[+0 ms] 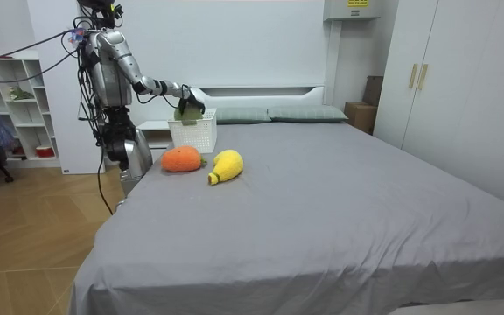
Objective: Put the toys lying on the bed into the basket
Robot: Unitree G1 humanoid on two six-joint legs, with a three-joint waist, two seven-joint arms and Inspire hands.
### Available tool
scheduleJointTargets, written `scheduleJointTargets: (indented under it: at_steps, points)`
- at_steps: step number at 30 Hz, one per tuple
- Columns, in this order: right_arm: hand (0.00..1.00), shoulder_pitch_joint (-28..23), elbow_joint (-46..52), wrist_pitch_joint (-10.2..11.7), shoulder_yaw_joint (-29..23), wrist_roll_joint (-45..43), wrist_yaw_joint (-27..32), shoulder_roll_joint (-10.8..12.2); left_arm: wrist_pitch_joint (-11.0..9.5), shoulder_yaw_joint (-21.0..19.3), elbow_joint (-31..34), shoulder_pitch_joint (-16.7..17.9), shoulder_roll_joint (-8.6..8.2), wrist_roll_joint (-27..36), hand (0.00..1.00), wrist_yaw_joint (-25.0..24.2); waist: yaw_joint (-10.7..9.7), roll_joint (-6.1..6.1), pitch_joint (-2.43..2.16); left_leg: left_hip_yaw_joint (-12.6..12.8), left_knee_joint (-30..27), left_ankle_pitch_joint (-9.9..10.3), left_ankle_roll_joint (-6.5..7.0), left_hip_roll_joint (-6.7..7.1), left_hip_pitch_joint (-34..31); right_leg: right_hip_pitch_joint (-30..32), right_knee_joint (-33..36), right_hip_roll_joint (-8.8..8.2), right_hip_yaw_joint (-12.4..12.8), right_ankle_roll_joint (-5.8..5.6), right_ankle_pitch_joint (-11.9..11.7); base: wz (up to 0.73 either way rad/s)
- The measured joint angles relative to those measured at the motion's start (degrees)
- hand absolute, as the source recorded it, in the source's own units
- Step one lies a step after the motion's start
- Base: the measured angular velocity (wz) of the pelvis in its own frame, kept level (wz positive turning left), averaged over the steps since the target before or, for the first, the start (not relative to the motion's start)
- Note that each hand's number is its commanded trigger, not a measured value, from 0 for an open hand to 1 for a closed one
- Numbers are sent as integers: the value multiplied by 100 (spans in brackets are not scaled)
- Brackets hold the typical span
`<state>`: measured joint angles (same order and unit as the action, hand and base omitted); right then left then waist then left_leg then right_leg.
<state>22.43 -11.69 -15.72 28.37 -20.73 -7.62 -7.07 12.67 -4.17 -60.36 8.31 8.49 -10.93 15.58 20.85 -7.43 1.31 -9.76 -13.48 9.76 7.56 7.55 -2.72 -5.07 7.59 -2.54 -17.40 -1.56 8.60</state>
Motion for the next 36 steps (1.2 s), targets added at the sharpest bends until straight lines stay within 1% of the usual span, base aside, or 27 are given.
scheduleJointTargets:
  at_steps: [13,20,22,25,26,27,28,30,32,33,34,35,36]
  points:
    - [0,2,1,38,-36,0,66,1,0,0,0,0,0,0,0,-13,-10,-9,-6,-1,-5,0,0,1,-1,0,1,2,-1,0,0,0]
    - [0,6,1,148,-119,11,180,-4,-13,101,-3,41,-3,8,0,4,-37,-3,-2,1,-8,-1,1,0,3,-1,2,1,4,0,0,0]
    - [0,5,4,193,-177,21,227,-3,-20,101,-2,56,-8,9,0,9,-89,4,1,-1,-13,-1,1,1,-6,1,2,3,8,0,0,2]
    - [0,3,222,201,-407,144,357,-4,-21,88,0,141,-4,0,0,9,-216,30,8,-14,0,-2,3,9,-24,12,6,0,14,0,0,1]
    - [0,2,321,206,-531,192,431,-10,-21,82,2,166,-2,-2,0,10,-293,42,6,-13,-5,-2,3,10,-24,15,6,-1,22,0,0,0]
    - [0,2,378,271,-674,238,515,-25,-20,45,3,189,-14,-4,0,9,-342,60,0,-10,-14,-7,11,10,-23,18,6,-2,38,0,-1,0]
    - [0,2,382,317,-750,260,554,-39,-20,31,3,195,-18,-7,0,9,-348,68,-3,-3,-15,-10,13,10,-19,19,6,-3,48,0,-1,-4]
    - [0,-2,386,390,-966,310,715,-119,-19,12,3,213,-26,-6,0,23,-415,117,-17,22,-4,-13,20,9,13,11,6,0,200,-2,-2,-6]
    - [0,-2,386,424,-1012,310,822,-218,-21,-9,3,224,-26,-7,0,72,-484,133,-28,38,7,-16,23,10,30,7,7,4,285,-2,-2,-4]
    - [0,-9,386,461,-1071,310,851,-251,-21,-17,20,236,-27,-8,0,123,-543,123,-46,43,5,-16,24,9,36,4,7,4,309,-2,-2,-4]
    - [0,-22,385,480,-1117,311,883,-260,-26,-21,34,240,-26,-12,0,141,-578,126,-47,43,4,-17,23,9,40,-2,7,4,308,-2,-2,0]
    - [0,-75,385,534,-1214,367,985,-279,-55,-23,49,246,-25,-10,0,174,-650,135,-51,50,1,-18,24,7,56,-19,6,0,310,-2,-2,-3]
    - [0,-171,380,612,-1293,491,1095,-317,-81,-24,57,245,-25,2,0,177,-670,142,-51,83,4,-19,26,2,94,-50,4,-2,337,-4,-1,-6]
